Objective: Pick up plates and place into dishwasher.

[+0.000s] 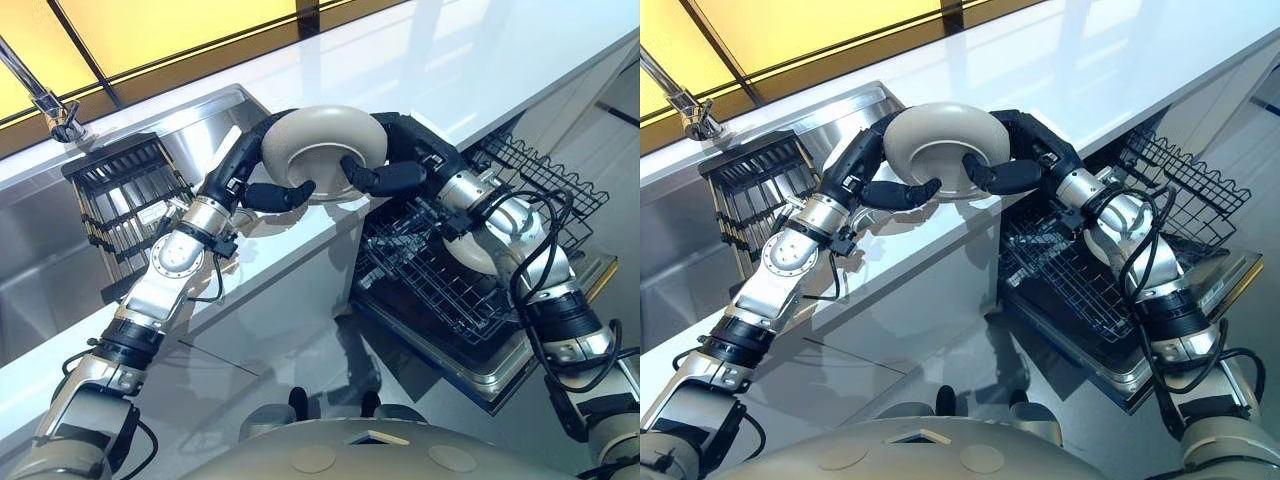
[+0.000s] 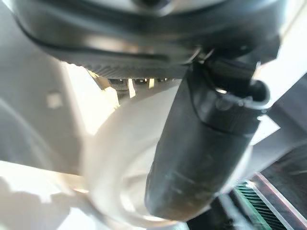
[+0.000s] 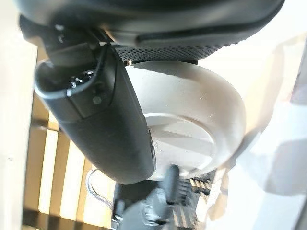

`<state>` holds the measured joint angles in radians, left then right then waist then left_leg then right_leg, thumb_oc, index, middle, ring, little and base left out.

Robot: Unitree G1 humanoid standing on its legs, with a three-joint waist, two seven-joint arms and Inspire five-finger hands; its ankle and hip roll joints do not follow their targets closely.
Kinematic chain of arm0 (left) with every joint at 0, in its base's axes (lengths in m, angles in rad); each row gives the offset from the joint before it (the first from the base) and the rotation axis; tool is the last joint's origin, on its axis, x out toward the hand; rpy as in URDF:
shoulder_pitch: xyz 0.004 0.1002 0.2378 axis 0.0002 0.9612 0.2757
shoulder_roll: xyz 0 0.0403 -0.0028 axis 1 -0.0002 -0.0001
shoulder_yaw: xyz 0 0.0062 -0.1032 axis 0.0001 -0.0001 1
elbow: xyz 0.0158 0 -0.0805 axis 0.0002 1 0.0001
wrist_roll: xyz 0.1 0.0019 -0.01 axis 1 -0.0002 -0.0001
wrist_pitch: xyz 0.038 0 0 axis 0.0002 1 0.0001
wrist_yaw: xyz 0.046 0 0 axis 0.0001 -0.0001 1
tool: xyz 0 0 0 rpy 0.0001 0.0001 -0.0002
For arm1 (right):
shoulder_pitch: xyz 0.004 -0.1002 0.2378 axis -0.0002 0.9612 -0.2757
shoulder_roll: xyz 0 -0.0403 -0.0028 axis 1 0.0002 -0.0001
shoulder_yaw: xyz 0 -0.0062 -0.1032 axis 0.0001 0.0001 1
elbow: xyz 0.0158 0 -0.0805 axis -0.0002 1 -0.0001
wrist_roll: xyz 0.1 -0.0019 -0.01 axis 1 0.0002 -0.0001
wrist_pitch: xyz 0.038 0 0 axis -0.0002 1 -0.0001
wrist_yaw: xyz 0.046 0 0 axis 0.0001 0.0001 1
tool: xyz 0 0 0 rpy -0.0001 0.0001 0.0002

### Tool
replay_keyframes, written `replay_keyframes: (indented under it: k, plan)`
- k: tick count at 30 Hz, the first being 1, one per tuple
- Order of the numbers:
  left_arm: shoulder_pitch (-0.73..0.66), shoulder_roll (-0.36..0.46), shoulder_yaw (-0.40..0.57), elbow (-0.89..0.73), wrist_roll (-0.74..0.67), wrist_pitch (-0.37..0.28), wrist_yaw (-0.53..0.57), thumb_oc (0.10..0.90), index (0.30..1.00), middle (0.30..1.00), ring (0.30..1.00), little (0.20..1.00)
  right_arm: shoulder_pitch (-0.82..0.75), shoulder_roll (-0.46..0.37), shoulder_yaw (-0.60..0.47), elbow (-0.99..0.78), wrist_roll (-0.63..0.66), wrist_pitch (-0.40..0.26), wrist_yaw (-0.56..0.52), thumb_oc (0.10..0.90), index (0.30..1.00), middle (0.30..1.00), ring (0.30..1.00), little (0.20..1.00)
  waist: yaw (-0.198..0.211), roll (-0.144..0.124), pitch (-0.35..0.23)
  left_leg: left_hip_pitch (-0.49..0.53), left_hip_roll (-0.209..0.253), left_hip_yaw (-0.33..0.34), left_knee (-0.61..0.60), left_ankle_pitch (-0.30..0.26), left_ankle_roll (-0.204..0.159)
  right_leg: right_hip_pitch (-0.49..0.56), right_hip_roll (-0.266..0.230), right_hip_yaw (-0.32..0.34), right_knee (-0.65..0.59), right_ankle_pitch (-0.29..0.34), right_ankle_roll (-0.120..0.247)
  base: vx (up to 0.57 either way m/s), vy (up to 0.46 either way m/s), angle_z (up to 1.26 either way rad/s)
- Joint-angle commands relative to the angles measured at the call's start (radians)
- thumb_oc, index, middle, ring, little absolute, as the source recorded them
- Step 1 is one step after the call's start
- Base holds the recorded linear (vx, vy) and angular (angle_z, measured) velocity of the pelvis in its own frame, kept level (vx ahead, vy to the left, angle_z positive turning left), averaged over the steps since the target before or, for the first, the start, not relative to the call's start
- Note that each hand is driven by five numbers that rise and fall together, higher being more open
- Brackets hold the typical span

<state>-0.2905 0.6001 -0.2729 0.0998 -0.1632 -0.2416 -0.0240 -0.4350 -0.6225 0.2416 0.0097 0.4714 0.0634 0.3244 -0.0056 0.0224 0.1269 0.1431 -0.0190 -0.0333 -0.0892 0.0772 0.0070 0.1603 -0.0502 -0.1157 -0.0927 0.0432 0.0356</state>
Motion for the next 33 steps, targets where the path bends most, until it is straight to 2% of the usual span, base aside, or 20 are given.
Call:
replay_keyframes:
  k: [1, 5, 8, 11, 15, 20, 24, 29, 33]
  plan:
    - [-0.091, 0.053, 0.112, 0.069, 0.089, -0.016, 0.125, 0.8, 0.9, 0.9, 0.9, 0.9, -0.08, 0.01, -0.166, -0.025, 0.037, -0.181, -0.146, 0.1, 0.3, 0.3, 0.3, 0.2, 0.015, 0.014, -0.072, -0.001, -0.047, -0.013, 0.002, -0.113, 0.013, -0.028, 0.066, -0.024, 0.08, -0.135, 0.018, 0.0, 0.0, 0.0]
    - [-0.072, 0.125, 0.231, 0.107, 0.094, 0.04, 0.192, 0.8, 0.9, 0.9, 0.9, 0.9, -0.04, -0.022, -0.282, 0.022, 0.042, -0.224, -0.3, 0.1, 0.3, 0.3, 0.3, 0.2, 0.017, 0.021, -0.073, 0.002, -0.047, -0.012, 0.002, -0.117, 0.016, -0.03, 0.067, -0.024, 0.088, -0.144, 0.015, 0.0, 0.0, 0.0]
    - [-0.035, 0.133, 0.293, 0.119, 0.07, 0.054, 0.203, 0.8, 0.9, 0.9, 0.9, 0.9, 0.005, -0.035, -0.355, 0.052, 0.031, -0.263, -0.374, 0.1, 0.3, 0.3, 0.3, 0.2, 0.016, 0.024, -0.073, 0.005, -0.047, -0.007, 0.002, -0.119, 0.017, -0.031, 0.067, -0.025, 0.095, -0.15, 0.014, 0.0, 0.002, 0.01]
    - [0.015, 0.122, 0.345, 0.125, 0.026, 0.054, 0.21, 0.8, 0.9, 0.9, 0.9, 0.9, 0.047, -0.066, -0.417, 0.09, -0.075, -0.305, -0.462, 0.1, 0.3, 0.3, 0.3, 0.2, 0.016, 0.024, -0.073, 0.01, -0.048, -0.006, 0.002, -0.121, 0.018, -0.031, 0.067, -0.023, 0.101, -0.156, 0.013, 0.01, 0.007, 0.0]
    - [0.066, 0.098, 0.393, 0.116, 0.005, 0.049, 0.214, 0.8, 0.9, 0.9, 0.9, 0.9, 0.105, -0.092, -0.465, 0.097, -0.188, -0.317, -0.507, 0.1, 0.3, 0.3, 0.3, 0.2, 0.012, 0.023, -0.073, 0.013, -0.05, -0.006, 0.003, -0.123, 0.02, -0.032, 0.07, -0.018, 0.109, -0.162, 0.011, 0.02, 0.008, -0.01]
    - [0.147, 0.068, 0.46, 0.107, 0.012, 0.035, 0.219, 0.8, 0.9, 0.9, 0.9, 0.9, 0.221, -0.111, -0.533, 0.101, -0.236, -0.315, -0.482, 0.1, 0.3, 0.3, 0.3, 0.2, 0.003, 0.021, -0.067, 0.017, -0.051, -0.005, 0.003, -0.124, 0.023, -0.038, 0.072, -0.013, 0.127, -0.172, 0.01, 0.01, 0.005, -0.01]
    - [0.203, 0.042, 0.511, 0.113, 0.017, 0.016, 0.233, 0.8, 0.9, 0.9, 0.9, 0.9, 0.315, -0.068, -0.574, 0.095, -0.244, -0.331, -0.421, 0.1, 0.3, 0.3, 0.3, 0.2, -0.01, 0.023, -0.059, 0.018, -0.051, -0.002, 0.004, -0.125, 0.025, -0.046, 0.073, -0.009, 0.14, -0.177, 0.009, 0.0, 0.0, 0.0]
    - [0.242, 0.021, 0.55, 0.114, 0.023, 0.019, 0.27, 0.8, 0.9, 0.9, 0.9, 0.9, 0.407, 0.003, -0.56, 0.051, -0.301, -0.33, -0.375, 0.1, 0.3, 0.3, 0.3, 0.2, -0.028, 0.029, -0.047, 0.018, -0.051, 0.003, 0.004, -0.125, 0.029, -0.055, 0.074, -0.001, 0.15, -0.181, 0.007, 0.0, -0.001, -0.01]
    - [0.254, 0.012, 0.56, 0.129, 0.018, 0.014, 0.292, 0.8, 0.9, 0.9, 0.9, 0.9, 0.439, 0.037, -0.531, 0.03, -0.322, -0.296, -0.347, 0.1, 0.3, 0.3, 0.3, 0.2, -0.038, 0.033, -0.04, 0.016, -0.052, 0.005, 0.006, -0.124, 0.029, -0.061, 0.074, 0.003, 0.154, -0.181, 0.005, -0.01, -0.004, -0.06]
